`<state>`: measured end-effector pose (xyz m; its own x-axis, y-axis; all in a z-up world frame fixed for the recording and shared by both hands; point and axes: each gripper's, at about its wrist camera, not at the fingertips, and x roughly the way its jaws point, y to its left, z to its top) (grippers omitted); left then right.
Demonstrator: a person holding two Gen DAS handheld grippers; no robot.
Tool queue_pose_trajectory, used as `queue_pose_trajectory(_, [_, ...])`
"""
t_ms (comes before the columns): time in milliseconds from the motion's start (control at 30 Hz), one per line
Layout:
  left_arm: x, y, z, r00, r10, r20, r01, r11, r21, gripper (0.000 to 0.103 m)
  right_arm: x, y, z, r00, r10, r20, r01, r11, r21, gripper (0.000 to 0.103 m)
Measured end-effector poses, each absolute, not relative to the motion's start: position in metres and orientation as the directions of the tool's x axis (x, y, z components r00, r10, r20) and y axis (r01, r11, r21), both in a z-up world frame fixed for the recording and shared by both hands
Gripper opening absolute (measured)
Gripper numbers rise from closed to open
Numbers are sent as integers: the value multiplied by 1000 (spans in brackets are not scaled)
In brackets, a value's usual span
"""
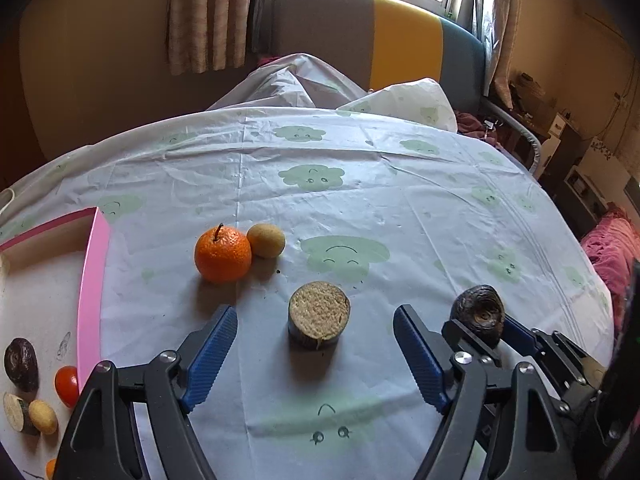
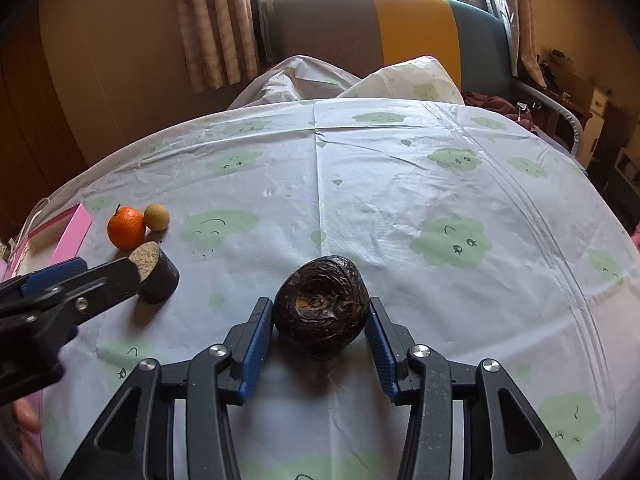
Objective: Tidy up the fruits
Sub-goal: 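Grasp the cut cylinder slice with the left gripper while the right holds the dark fruit, then carry the slice into the tray and open the left gripper while the right holds the dark fruit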
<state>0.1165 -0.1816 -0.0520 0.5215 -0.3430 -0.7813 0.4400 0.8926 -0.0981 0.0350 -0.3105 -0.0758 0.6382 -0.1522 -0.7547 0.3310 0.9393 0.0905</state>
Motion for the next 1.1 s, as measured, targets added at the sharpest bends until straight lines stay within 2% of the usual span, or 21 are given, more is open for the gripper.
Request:
queue_pose_trajectory(100, [123, -186, -61, 547, -283, -788, 383, 921, -65, 81, 34, -312, -76, 644, -144, -751, 330, 938, 103, 48])
queue_pose_trajectory(200, [132, -184, -78, 532, -215, -819, 322, 946, -40, 73, 34, -312, -76, 647, -141, -749, 330, 938, 108, 48])
queue_pose_trajectory(333, [131, -180, -82, 543, -224, -810, 315, 948, -50, 73, 34, -312, -77, 645, -142, -751, 329, 938, 105, 48])
queue_pose_trajectory(433, [131, -182, -83, 545, -216, -810, 318, 947, -39, 76, 35, -312, -78, 645, -142, -751, 329, 938, 106, 48])
queue_pose_trajectory(500, [131, -185, -83, 536, -230, -812, 336, 941, -45, 83, 34, -313, -78, 648, -136, -750, 329, 937, 114, 48])
queue_pose_trajectory(667, [132, -185, -84, 532, -241, -812, 339, 939, -57, 84, 34, -313, -78, 648, -134, -750, 330, 937, 117, 48])
queue_pose_trajectory(800, [134, -174, -79, 557, -226, -799, 280, 957, -75, 57, 36, -312, -78, 644, -139, -753, 330, 938, 109, 48])
queue_pose_trajectory(867, [137, -171, -79, 554, -239, -797, 284, 955, -89, 54, 36, -311, -79, 641, -141, -754, 330, 938, 104, 48])
queue_pose_trajectory(933, [137, -172, -79, 561, -226, -796, 288, 955, -68, 37, 37, -310, -79, 638, -148, -756, 329, 940, 93, 49])
queue_pose_trajectory(1100, [133, -165, -77, 552, -235, -800, 313, 948, -63, 35, 37, -309, -79, 637, -153, -756, 330, 940, 88, 49])
